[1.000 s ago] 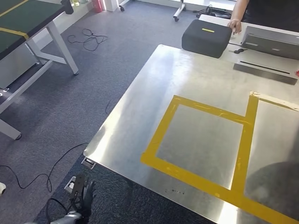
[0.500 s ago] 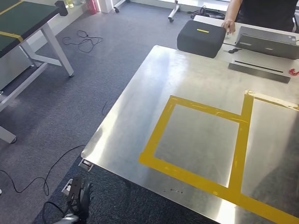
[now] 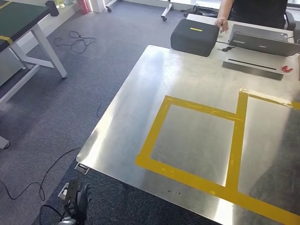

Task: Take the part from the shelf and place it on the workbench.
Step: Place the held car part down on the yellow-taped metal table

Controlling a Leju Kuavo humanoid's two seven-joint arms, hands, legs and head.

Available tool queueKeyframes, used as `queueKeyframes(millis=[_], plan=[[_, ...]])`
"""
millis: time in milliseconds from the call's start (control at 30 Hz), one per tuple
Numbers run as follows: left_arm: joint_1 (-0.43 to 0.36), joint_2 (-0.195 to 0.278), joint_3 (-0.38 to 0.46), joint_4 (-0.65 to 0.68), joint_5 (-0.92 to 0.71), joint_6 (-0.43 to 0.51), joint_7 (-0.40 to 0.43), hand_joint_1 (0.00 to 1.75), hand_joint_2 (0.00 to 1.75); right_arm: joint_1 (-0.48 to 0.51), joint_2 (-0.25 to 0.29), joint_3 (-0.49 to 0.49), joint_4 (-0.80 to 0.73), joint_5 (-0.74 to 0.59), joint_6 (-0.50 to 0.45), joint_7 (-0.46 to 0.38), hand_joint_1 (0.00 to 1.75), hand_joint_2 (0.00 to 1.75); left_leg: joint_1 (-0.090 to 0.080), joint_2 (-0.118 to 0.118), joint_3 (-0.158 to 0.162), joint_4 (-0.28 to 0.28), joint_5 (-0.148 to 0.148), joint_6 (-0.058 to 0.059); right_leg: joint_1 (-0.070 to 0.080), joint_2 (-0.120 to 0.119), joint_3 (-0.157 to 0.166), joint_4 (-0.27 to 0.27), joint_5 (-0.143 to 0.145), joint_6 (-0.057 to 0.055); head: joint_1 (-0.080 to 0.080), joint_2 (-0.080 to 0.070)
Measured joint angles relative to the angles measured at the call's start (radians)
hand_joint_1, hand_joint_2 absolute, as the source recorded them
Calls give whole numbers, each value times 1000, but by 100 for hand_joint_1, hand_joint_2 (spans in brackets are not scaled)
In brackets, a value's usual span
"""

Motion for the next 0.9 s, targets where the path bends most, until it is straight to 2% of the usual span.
queueKeyframes(millis=[367, 567, 700, 900], plan=[[5, 4, 2, 0, 9, -9, -12, 0, 0, -77, 0, 72, -34, -146, -55, -2, 175, 175, 0, -1, 2, -1, 0, 0, 1, 0, 2, 0, 0, 0, 9, 0], [13, 10, 7, 0, 19, -9, -22, 0, 0, -117, 0, 128, -114, -280, -254, -20, 175, 175, -1, -2, 2, -2, 0, 0, 0, -1, 1, 0, 0, 0, 10, 0], [15, 11, 11, 0, 22, -9, -25, 0, 0, -178, 5, 180, -202, -301, -373, -18, 175, 175, -1, -3, 2, -3, 0, 0, 0, -2, 1, 0, -1, 0, 10, 0], [17, 11, 13, 0, 25, -4, -25, 0, 0, -256, 16, 254, -326, -317, -448, -6, 175, 175, -1, -4, 2, -4, 0, 0, 1, -4, 2, 0, -2, -1, 14, 0]])
